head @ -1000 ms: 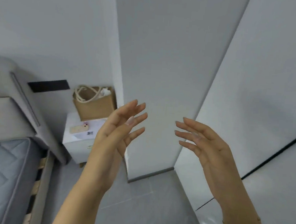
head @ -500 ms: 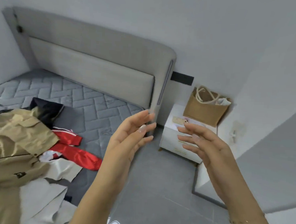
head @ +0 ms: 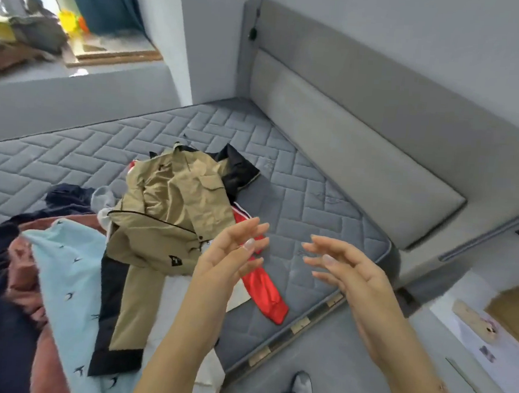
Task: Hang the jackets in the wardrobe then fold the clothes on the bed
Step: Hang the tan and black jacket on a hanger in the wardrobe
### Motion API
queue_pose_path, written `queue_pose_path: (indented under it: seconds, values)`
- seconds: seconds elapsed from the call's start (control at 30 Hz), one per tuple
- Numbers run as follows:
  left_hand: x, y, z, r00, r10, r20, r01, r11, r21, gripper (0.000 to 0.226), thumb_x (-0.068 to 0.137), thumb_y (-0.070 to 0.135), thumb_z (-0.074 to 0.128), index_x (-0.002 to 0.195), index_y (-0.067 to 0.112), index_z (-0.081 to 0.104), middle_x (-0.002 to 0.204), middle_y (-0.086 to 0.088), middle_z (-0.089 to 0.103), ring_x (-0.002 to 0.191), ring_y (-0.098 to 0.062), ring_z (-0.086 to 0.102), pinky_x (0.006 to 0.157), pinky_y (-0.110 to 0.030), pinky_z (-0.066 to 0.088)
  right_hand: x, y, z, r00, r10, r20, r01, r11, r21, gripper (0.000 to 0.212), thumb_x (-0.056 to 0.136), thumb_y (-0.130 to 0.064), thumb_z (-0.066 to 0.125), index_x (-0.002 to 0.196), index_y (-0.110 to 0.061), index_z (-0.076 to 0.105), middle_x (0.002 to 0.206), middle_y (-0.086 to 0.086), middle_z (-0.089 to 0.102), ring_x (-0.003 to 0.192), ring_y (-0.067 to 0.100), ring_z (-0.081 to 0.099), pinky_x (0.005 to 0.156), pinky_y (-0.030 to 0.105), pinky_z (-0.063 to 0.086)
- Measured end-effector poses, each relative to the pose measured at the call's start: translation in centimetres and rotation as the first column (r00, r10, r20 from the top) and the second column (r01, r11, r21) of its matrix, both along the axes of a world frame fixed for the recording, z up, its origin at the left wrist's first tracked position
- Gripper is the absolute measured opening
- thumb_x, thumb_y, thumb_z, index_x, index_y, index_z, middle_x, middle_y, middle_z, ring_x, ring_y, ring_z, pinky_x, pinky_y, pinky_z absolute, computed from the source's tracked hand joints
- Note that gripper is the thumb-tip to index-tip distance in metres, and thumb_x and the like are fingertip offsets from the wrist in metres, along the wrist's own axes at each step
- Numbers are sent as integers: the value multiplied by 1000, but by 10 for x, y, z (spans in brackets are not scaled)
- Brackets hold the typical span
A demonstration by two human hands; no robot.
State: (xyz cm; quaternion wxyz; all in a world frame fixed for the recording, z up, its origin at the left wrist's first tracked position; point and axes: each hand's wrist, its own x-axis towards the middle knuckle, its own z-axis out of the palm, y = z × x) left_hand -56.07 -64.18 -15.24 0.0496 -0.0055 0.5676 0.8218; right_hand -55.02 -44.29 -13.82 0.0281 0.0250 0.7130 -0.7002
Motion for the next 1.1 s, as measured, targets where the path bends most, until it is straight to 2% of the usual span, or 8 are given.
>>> queue_pose_path:
  seconds: [0.17, 0.3, 0.43, 0.6, 0.7, 0.83, 0.93, 1.1]
  values:
    - [-64, -26, -26, 974, 211, 82, -207, 977, -53, 36, 84, 25, 59, 119, 19, 66, 121, 2, 70, 114, -18, 65, 91, -33, 49, -103, -31, -28, 983, 173, 64, -172, 985, -26, 29, 96, 1, 49, 109, -15, 69, 108, -2, 74, 99, 14, 70, 85, 25, 55]
    - [-133, -30, -43, 897, 397, 196, -378, 917, -125, 33, 84, 26, 64, 116, 23, 69, 118, 2, 71, 112, -23, 65, 100, -44, 48, -201, -44, -54, 937, 320, 138, -314, 947, -65, 27, 95, -2, 53, 109, -18, 69, 108, -3, 73, 102, 12, 68, 85, 19, 52]
    - [-205, -26, -68, 774, 528, 350, -512, 847, -145, 24, 95, 11, 58, 117, 15, 68, 112, -1, 73, 110, -22, 66, 99, -41, 49, -300, -63, -80, 876, 447, 183, -445, 894, -52, 26, 94, -7, 57, 106, -25, 71, 107, -7, 73, 104, 10, 67, 86, 23, 49]
    - [-264, -57, -117, 632, 643, 432, -623, 754, -211, 22, 94, 13, 62, 114, 18, 69, 110, 3, 74, 102, -11, 69, 81, -24, 54, -389, -121, -121, 763, 613, 207, -628, 778, 14, 22, 95, -13, 59, 109, -27, 69, 107, -9, 72, 101, 7, 66, 82, 15, 50]
    - [-273, -98, -151, 538, 722, 435, -656, 683, -322, 20, 91, 19, 67, 109, 27, 71, 111, 6, 73, 106, -12, 67, 91, -30, 52, -417, -159, -144, 692, 677, 253, -707, 706, 46, 20, 96, -18, 59, 112, -28, 67, 110, -11, 70, 98, 0, 64, 77, 11, 49]
    - [-290, -179, -195, 327, 868, 374, -732, 482, -481, 17, 90, 16, 68, 105, 25, 65, 119, -3, 66, 110, -17, 62, 98, -36, 50, -441, -205, -167, 639, 722, 266, -758, 650, 56, 19, 95, -23, 60, 109, -33, 67, 107, -14, 70, 93, -6, 62, 72, 9, 45]
    - [-314, -246, -237, 223, 909, 353, -695, 402, -596, 36, 89, 20, 68, 122, 21, 54, 133, -5, 56, 116, -20, 55, 101, -38, 46, -451, -240, -187, 638, 722, 269, -757, 651, 48, 19, 94, -21, 61, 107, -34, 67, 107, -13, 70, 98, 2, 63, 80, 11, 47]
    - [-361, -324, -310, 143, 843, 519, -533, 507, -677, 79, 87, 30, 71, 148, 12, 25, 151, -16, 35, 132, -38, 42, 108, -46, 39, -455, -289, -223, 650, 697, 303, -738, 674, 33, 20, 95, -21, 61, 107, -35, 67, 107, -12, 71, 97, 3, 63, 81, 12, 48]
